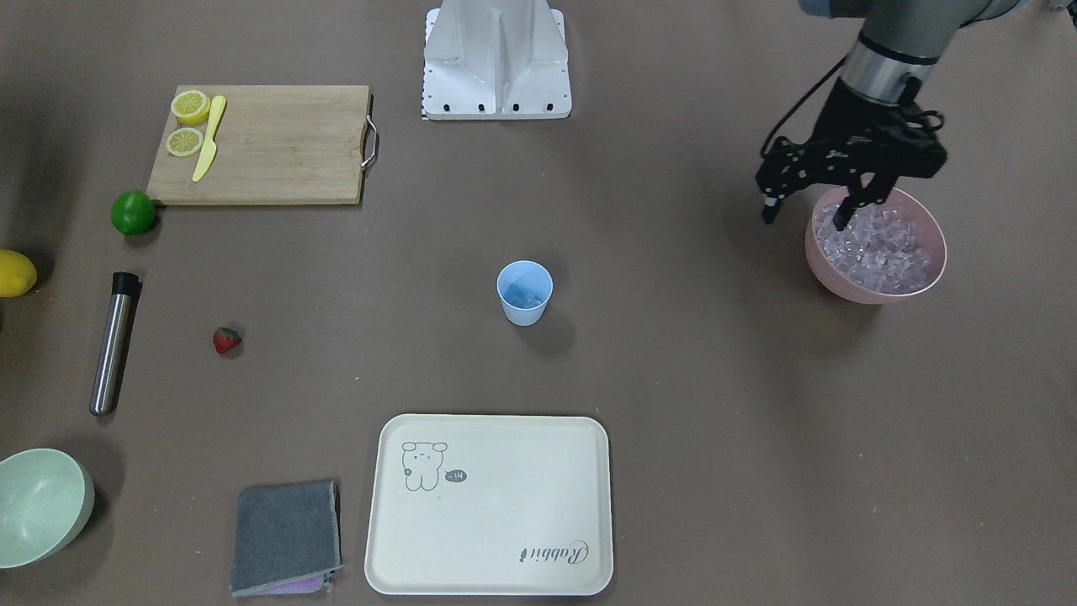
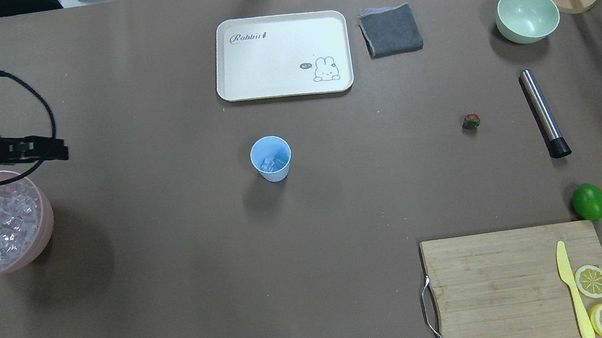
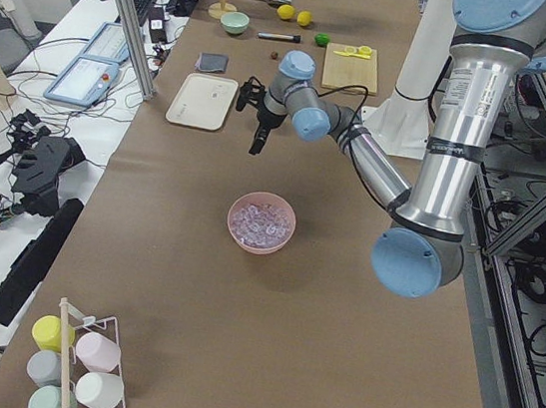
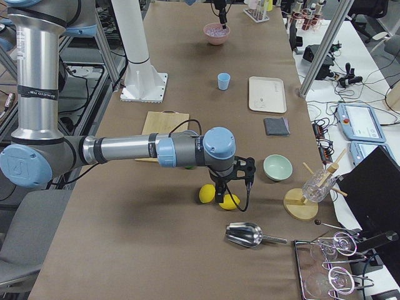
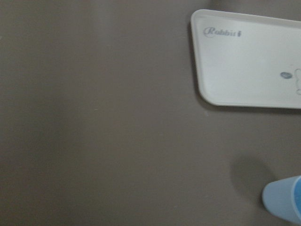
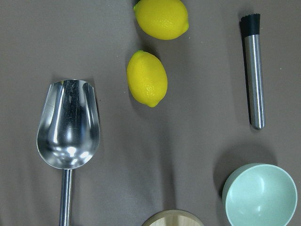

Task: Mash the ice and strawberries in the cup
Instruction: 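Move the left gripper back over the pink ice bowl, then lower the left gripper into the ice cubes in the pink bowl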

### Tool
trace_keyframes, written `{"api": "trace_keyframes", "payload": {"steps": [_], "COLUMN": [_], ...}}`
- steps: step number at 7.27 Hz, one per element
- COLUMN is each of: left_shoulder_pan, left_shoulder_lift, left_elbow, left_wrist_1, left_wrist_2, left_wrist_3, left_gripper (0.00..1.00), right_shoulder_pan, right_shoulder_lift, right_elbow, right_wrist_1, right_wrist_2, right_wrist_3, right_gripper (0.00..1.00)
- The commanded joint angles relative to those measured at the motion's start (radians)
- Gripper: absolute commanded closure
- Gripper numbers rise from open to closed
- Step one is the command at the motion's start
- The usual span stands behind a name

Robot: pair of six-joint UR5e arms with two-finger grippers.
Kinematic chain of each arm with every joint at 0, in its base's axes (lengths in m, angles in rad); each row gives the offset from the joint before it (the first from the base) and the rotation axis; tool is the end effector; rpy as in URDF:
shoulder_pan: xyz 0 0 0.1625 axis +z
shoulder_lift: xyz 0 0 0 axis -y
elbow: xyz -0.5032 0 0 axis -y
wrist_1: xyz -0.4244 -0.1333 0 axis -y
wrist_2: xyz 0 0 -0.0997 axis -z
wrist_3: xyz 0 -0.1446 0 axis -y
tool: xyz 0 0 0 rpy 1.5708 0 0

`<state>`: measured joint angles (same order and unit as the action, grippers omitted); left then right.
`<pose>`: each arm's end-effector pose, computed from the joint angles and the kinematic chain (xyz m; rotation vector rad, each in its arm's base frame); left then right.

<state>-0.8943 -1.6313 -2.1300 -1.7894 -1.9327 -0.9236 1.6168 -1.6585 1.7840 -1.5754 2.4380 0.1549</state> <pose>0.2760 -0.4749 0.4346 0.3331 0.8312 -0.0787 0.0454 -0.4857 0.6915 0.0660 -0.8716 0.1355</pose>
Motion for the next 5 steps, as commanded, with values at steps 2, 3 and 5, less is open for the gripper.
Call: {"api": "trace_keyframes", "payload": {"steps": [2, 3, 5], "left_shoulder_pan": [-0.032, -0.029, 0.010], "left_shoulder_lift": [0.238, 0.296, 0.338], "left_elbow": [-0.010, 0.027, 0.076], "left_wrist_1": [-0.069, -0.191, -0.301], "left_wrist_2": [0.035, 0.063, 0.083], "left_wrist_3": [0.023, 0.020, -0.077], "left_gripper": [0.04, 0.04, 0.04], "right_shoulder_pan": [0.000, -0.006, -0.015], "right_shoulder_lift": [0.000, 0.002, 0.002], "right_elbow": [0.000, -0.001, -0.003], "right_wrist_1": [0.000, 0.000, 0.000], "right_wrist_2": [0.001, 0.001, 0.001], "right_wrist_3": [0.000, 0.002, 0.002], "right_gripper": [0.00, 0.00, 0.00]}}
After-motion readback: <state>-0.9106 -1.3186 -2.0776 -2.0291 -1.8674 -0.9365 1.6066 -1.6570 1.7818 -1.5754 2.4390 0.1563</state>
